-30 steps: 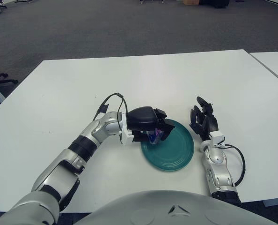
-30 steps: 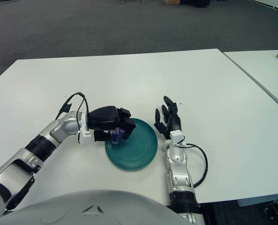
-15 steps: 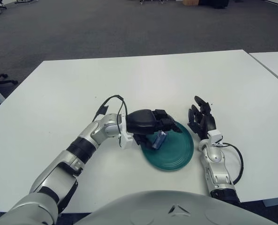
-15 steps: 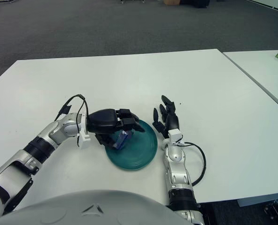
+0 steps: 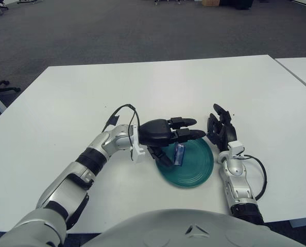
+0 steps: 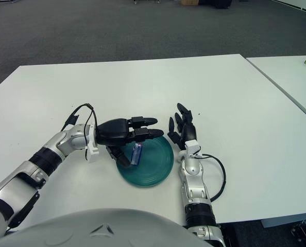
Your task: Put the gum into the plate.
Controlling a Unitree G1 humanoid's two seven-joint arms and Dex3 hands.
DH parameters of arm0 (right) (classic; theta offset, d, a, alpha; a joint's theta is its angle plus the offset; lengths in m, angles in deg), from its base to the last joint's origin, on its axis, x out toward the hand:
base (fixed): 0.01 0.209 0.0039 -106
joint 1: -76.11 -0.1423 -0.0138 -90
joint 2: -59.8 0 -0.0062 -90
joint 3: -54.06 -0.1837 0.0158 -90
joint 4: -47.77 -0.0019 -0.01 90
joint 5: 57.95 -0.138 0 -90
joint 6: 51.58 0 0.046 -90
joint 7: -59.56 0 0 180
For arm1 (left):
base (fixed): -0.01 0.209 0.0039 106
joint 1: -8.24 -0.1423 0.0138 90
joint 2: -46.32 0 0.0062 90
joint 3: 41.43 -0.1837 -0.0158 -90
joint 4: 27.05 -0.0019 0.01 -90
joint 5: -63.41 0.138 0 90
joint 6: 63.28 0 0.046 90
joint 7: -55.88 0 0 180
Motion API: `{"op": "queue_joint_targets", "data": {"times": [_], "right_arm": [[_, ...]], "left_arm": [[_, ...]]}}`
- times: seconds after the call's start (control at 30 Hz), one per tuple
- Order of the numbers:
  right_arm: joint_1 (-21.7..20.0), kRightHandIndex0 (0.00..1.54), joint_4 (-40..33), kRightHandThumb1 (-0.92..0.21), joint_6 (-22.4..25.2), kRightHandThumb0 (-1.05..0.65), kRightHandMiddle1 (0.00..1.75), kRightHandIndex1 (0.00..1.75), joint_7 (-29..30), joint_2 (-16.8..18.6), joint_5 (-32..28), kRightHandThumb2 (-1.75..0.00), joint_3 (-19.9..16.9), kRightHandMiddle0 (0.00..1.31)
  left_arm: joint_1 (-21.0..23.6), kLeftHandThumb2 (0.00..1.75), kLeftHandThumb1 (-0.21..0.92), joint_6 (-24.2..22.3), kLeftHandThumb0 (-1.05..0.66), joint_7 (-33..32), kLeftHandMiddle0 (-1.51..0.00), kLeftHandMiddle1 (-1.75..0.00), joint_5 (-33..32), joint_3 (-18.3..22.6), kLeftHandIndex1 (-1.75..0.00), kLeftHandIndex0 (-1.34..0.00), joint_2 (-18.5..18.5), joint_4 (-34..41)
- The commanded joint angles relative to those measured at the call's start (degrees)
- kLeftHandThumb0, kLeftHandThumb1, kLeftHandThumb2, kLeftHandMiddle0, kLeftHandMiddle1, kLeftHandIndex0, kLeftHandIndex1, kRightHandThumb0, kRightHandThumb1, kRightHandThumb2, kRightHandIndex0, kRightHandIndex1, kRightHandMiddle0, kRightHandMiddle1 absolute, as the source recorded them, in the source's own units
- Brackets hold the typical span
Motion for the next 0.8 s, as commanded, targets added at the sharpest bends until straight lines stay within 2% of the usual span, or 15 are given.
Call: {"op": "queue_joint_targets", "data": {"times": [0.0, 0.43, 0.57, 0.77], "right_arm": [[3.5, 0.28, 3.5, -0.92, 3.2, -0.61, 0.56, 0.0, -0.9, 0.0, -0.4, -0.85, 0.2, 0.0], [3.7, 0.26, 1.6, -0.92, 4.6, -0.66, 0.49, 0.0, -1.3, -0.6, 0.3, -0.84, 0.8, 0.0], [3.5, 0.24, 1.1, -0.92, 5.9, -0.67, 0.44, 0.0, -1.2, -0.2, -0.3, -0.8, 0.5, 0.0], [3.2, 0.23, 1.3, -0.92, 6.2, -0.71, 0.4, 0.0, -0.9, 0.2, -0.7, -0.75, 0.1, 0.0]], "left_arm": [[2.2, 0.69, 0.92, 0.2, -1.05, -1.0, 0.0, 0.0, 0.0, 0.6, 0.0, 0.0, 0.1, -1.7], [4.1, 0.58, 0.92, -0.6, -1.05, 2.0, 0.0, 0.0, -5.9, 0.7, 0.0, 0.0, 0.4, -4.5], [4.5, 0.55, 0.92, -1.3, -1.05, 4.5, 0.0, 0.0, -9.2, 0.7, 0.0, 0.0, 0.1, -5.2], [4.8, 0.5, 0.92, -3.4, -1.05, 11.4, 0.0, 0.0, -18.5, 0.4, 0.0, 0.0, -0.1, -5.5]]}}
